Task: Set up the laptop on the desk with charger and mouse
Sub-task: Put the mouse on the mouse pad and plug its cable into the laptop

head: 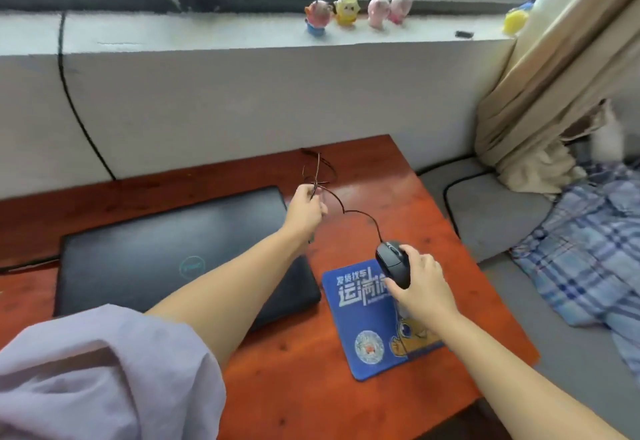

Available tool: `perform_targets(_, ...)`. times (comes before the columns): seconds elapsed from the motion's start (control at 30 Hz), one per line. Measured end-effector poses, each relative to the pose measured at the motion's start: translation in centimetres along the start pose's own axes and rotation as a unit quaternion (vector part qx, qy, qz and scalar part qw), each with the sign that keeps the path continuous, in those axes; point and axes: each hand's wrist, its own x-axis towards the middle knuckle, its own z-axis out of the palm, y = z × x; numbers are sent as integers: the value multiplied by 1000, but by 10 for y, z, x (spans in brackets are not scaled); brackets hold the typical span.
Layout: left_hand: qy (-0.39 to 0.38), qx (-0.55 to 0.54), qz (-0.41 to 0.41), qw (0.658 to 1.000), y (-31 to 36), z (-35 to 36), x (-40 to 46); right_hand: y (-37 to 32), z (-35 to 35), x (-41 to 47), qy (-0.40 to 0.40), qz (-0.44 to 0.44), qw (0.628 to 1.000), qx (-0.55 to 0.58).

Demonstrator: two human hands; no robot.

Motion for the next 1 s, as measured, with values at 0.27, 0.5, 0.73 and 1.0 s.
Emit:
perform_targets(0.27,-83,164,77,980,10,60,-2,37,37,-28,-54,19,998,-40)
perform_targets(0.5,-60,510,250,821,14,53,11,10,-1,23,-67,-16,987,145)
perform_targets(0.73,-165,585,277,744,26,36,12,-72,-31,69,-242,139,770,574)
perform_targets(1.0,-140,445,195,863,10,1,27,-81,-2,111,-197,230,523,797)
